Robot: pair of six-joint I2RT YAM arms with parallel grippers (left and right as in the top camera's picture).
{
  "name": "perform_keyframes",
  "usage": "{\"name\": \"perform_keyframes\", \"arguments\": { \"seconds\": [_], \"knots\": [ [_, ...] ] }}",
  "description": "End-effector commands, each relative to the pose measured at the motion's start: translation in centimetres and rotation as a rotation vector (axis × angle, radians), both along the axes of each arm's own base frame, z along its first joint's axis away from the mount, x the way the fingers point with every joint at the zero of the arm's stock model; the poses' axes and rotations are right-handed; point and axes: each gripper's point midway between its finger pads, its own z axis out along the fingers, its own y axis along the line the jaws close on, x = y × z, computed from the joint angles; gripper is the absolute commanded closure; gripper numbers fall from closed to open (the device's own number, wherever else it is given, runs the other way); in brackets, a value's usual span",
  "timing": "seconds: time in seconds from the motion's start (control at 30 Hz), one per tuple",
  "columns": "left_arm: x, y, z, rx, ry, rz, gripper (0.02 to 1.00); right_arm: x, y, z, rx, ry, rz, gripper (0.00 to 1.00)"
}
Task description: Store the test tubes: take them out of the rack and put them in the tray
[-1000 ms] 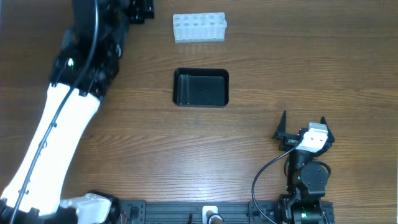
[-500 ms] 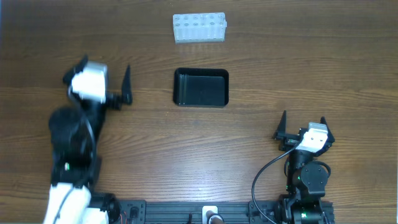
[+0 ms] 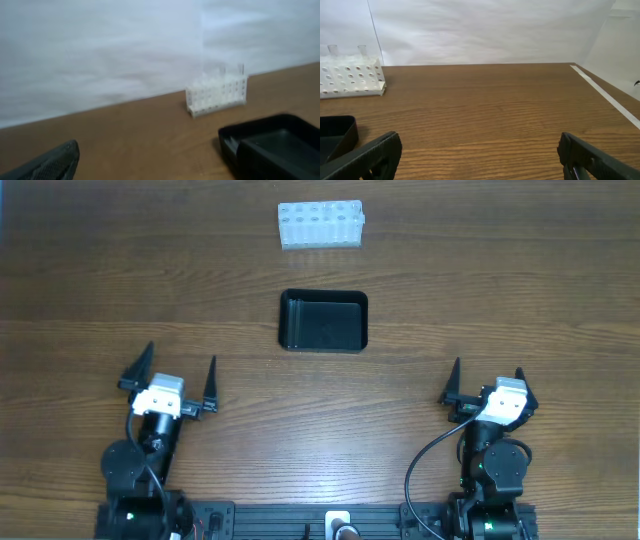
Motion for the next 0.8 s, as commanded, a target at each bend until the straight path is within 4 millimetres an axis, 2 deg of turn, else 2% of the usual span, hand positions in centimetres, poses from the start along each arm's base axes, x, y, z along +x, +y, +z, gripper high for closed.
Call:
{"name": "perform_keyframes", "arguments": {
  "seconds": [0.03, 0.17, 0.33, 0.8],
  "knots": [
    [-0.3, -0.3, -1.4, 0.012, 0.042, -0.018, 0.018, -0.1, -0.4, -0.1, -0.001, -0.003, -0.020, 0.009],
    [-0.7, -0.2, -3.2, 0.012, 0.111, -0.018, 0.018, -0.1, -0.4, -0.1, -0.001, -0.003, -0.020, 0.007],
    [-0.8, -0.2, -2.3, 0.011, 0.073, -0.018, 0.018, -0.1, -0.4, -0.1, -0.001, -0.003, -0.020, 0.009],
    [-0.8, 0.1, -2.4, 0.011, 0.076, -0.006, 0.018, -0.1, -0.4, -0.1, -0.001, -0.003, -0.020, 0.009]
  ]
}}
